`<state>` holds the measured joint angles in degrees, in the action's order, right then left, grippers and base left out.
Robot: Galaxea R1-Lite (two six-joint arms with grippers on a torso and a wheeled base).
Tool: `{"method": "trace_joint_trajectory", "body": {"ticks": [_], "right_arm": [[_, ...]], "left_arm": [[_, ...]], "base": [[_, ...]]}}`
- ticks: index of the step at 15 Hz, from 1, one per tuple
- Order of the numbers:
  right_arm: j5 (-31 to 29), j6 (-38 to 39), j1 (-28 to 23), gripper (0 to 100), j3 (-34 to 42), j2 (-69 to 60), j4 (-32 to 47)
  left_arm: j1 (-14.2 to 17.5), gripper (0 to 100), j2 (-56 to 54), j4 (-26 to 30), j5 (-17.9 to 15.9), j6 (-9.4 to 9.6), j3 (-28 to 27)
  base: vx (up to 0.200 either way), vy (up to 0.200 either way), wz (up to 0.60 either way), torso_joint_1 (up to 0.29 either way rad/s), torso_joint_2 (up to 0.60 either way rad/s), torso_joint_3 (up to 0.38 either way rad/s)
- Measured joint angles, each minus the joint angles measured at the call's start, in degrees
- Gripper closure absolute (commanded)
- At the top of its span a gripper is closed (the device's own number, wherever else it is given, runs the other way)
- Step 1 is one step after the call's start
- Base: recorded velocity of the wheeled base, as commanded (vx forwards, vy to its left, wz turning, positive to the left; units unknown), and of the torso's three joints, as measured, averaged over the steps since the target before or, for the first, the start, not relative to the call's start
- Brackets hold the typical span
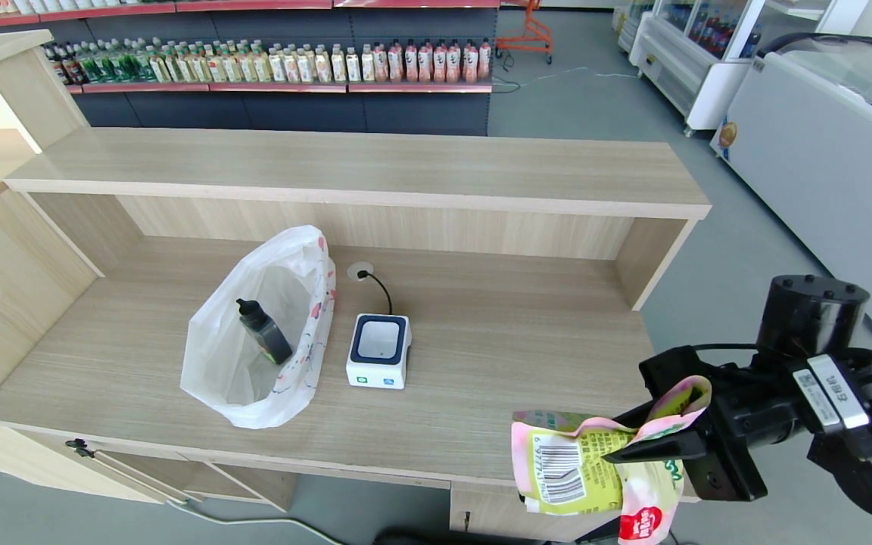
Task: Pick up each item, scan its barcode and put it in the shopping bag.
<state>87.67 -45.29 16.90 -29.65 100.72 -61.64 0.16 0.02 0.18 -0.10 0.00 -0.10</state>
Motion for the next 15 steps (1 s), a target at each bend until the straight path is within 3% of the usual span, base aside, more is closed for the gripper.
{"method": "trace_joint_trajectory", "body": {"ticks": [2,3,8,10,12,14,15], "right_arm": [[-0.5,0.2,-3.5,100,-1.8,-5.2,12.6],[-0.8,0.2,-7.6,100,-2.8,-9.0,19.9],[-6.3,-3.0,-37.8,100,-3.9,-25.8,44.5],[-8.9,-3.8,-43.3,100,-3.0,-29.4,49.1],[-14.2,8.8,-44.2,100,-4.0,-30.9,51.1],[-23.2,31.8,-41.3,100,-6.2,-31.5,51.8],[-29.7,47.2,-38.9,100,-8.1,-31.7,52.0]], "left_arm": [[0.0,0,0.0,0.0,0.0,0.0,0.0],[0.0,0,0.0,0.0,0.0,0.0,0.0],[0.0,0,0.0,0.0,0.0,0.0,0.0],[0.0,0,0.0,0.0,0.0,0.0,0.0],[0.0,0,0.0,0.0,0.0,0.0,0.0],[0.0,0,0.0,0.0,0.0,0.02,0.0],[0.0,0,0.0,0.0,0.0,0.0,0.0]], "base": [[0.0,0.0,0.0,0.0,0.0,0.0],[0.0,0.0,0.0,0.0,0.0,0.0],[0.0,0.0,0.0,0.0,0.0,0.0],[0.0,0.0,0.0,0.0,0.0,0.0],[0.0,0.0,0.0,0.0,0.0,0.0],[0.0,0.0,0.0,0.0,0.0,0.0],[0.0,0.0,0.0,0.0,0.0,0.0]]}}
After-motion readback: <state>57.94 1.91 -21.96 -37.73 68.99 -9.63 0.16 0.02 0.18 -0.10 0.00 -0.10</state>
